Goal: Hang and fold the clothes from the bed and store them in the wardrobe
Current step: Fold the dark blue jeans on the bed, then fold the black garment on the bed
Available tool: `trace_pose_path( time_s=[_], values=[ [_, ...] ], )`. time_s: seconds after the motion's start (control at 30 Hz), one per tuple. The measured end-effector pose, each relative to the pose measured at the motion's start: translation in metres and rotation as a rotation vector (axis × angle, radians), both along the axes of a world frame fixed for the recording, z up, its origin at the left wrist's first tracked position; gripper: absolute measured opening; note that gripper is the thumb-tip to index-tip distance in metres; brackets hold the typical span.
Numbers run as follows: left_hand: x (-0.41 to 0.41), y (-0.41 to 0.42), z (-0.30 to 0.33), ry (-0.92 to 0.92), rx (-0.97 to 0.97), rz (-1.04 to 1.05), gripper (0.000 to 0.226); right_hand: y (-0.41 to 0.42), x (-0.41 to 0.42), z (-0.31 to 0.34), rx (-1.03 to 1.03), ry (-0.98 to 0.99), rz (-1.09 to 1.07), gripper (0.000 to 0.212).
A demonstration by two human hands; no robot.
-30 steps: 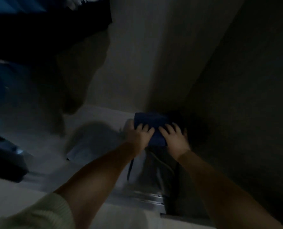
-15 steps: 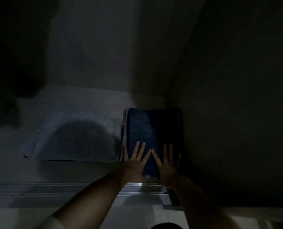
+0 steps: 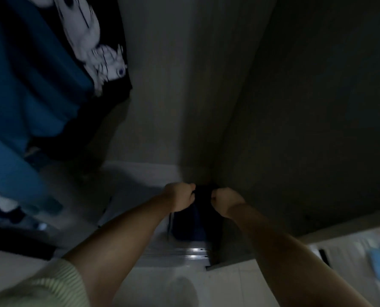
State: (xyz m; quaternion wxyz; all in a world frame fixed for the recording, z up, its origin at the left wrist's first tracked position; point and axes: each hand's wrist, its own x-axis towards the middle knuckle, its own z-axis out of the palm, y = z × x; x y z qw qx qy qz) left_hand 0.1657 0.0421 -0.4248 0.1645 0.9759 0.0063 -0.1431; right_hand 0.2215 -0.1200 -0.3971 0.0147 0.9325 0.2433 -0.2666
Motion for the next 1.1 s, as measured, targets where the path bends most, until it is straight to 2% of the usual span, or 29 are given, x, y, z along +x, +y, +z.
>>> trace_pose_path(
  time_s=[0.1, 0.2, 0.3, 0.4, 0.47, 0.6, 0.7, 0.93, 1.1],
  values=[
    [-0.014, -0.006, 0.083, -0.045, 0.009, -0.010, 0.028, -0.002, -0.021, 0.078, 0.067, -0.100, -0.028, 0.036],
    [-0.032, -0.009, 0.147, -0.035, 0.044, -0.030, 0.025, -0.006, -0.047, 0.137, 0.106, -0.116, -0.030, 0.043],
    [-0.053, -0.009, 0.196, 0.023, 0.057, -0.099, 0.025, -0.012, -0.074, 0.175, 0.122, -0.135, -0.045, 0.046],
    [-0.071, -0.012, 0.228, 0.061, -0.014, -0.159, 0.022, -0.021, -0.103, 0.198, 0.156, -0.151, -0.113, 0.047],
    [-0.079, -0.022, 0.237, 0.138, -0.029, -0.208, 0.022, -0.031, -0.122, 0.204, 0.178, -0.146, -0.139, 0.047],
    [-0.098, -0.067, 0.238, 0.406, -0.009, -0.343, 0.031, -0.075, -0.162, 0.202, 0.120, -0.135, -0.197, 0.049],
    [-0.114, -0.117, 0.237, 0.489, -0.027, -0.430, 0.025, -0.127, -0.191, 0.197, 0.065, -0.154, -0.327, 0.050],
    [-0.132, -0.254, 0.254, 0.418, -0.039, -0.669, 0.021, -0.260, -0.254, 0.211, 0.004, -0.191, -0.642, 0.049],
    [-0.160, -0.366, 0.262, 0.377, 0.000, -0.834, 0.028, -0.365, -0.319, 0.223, -0.014, -0.199, -0.823, 0.049]
  ],
)
